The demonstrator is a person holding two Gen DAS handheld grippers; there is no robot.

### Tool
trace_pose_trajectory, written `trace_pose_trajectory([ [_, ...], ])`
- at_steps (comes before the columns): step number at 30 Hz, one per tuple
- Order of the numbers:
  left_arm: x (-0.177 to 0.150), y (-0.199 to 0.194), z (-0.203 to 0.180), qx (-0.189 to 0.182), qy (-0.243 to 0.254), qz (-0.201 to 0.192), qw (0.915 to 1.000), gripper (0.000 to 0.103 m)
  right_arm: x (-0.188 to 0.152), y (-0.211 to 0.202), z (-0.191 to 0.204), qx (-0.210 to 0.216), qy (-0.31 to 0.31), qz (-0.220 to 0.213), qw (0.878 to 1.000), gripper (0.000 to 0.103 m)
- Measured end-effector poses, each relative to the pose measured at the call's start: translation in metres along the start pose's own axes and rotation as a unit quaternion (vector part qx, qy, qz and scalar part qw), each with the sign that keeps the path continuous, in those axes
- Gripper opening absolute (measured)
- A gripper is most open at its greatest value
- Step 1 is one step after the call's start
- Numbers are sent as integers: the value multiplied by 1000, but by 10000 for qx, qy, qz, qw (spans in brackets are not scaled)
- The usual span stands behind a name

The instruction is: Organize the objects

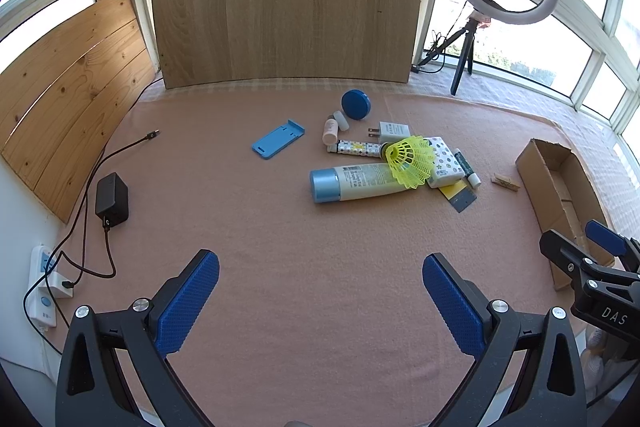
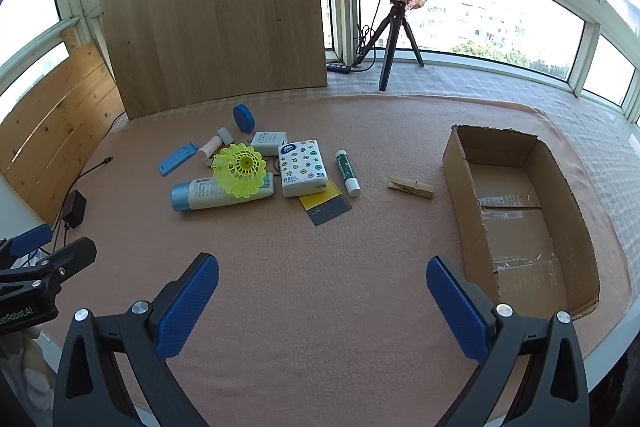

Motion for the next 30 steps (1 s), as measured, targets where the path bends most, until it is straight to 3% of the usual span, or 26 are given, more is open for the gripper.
trace_pose_trajectory([
  [14, 7, 33, 9, -25, 67, 110, 9999, 103, -3, 11, -4, -47, 34, 151, 9999, 103],
  [21, 23, 76, 9, -207, 189, 293, 9992, 103, -7, 16, -13, -142, 88, 258, 9995, 103],
  [30, 74, 158, -4, -383, 177, 632, 9971, 103, -16, 23, -27, -283, 165, 413, 9986, 103],
])
Point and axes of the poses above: each gripper's, at about its wrist camera, not at the fingertips, and y roughly the way its jaws point, z to its left, x to its top, the point moved 1 cm from there along y, roughly the way its jaws point, and after that the axes turned 13 degrees about -z, right-handed, at the moved point
